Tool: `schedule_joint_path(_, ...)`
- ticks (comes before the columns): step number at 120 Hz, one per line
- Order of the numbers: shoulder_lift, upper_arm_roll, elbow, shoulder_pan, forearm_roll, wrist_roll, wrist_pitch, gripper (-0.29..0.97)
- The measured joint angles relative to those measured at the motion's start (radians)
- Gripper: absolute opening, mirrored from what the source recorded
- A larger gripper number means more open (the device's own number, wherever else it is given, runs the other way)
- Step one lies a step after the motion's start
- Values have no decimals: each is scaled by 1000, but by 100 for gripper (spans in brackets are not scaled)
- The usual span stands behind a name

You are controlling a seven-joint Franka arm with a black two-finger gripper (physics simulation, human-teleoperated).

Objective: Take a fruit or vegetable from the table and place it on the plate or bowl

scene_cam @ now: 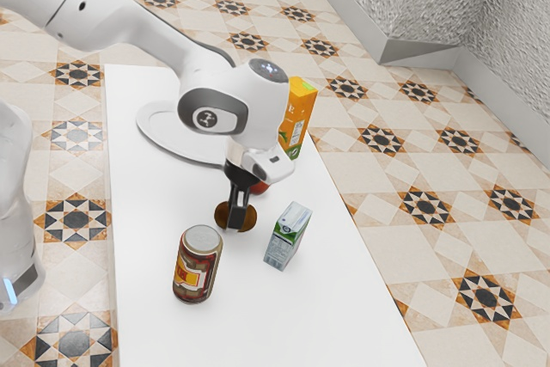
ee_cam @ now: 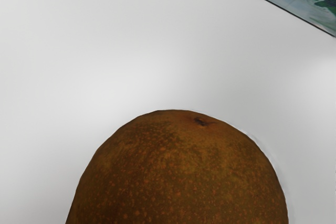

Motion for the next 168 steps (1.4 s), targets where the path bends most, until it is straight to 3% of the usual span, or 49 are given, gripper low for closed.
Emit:
schedule_joint_path(11,3,1,0,0,1,-3,2,27)
schedule_joint_path(40,-148,32,7,6,9,-15,-43,25)
schedule_joint_path(61,-220,171,24,33,29,-20,-98,24)
schedule_joint_path(92,-204,387,87,78,141,-24,-151,24)
schedule_joint_path(113,-177,409,105,179,182,-24,-179,24)
schedule_joint_path(147,-162,421,106,211,205,-24,-194,24)
schedule_joint_path(157,-143,421,110,223,201,-22,-197,43)
schedule_joint_path(168,-133,422,113,230,198,-19,-199,55)
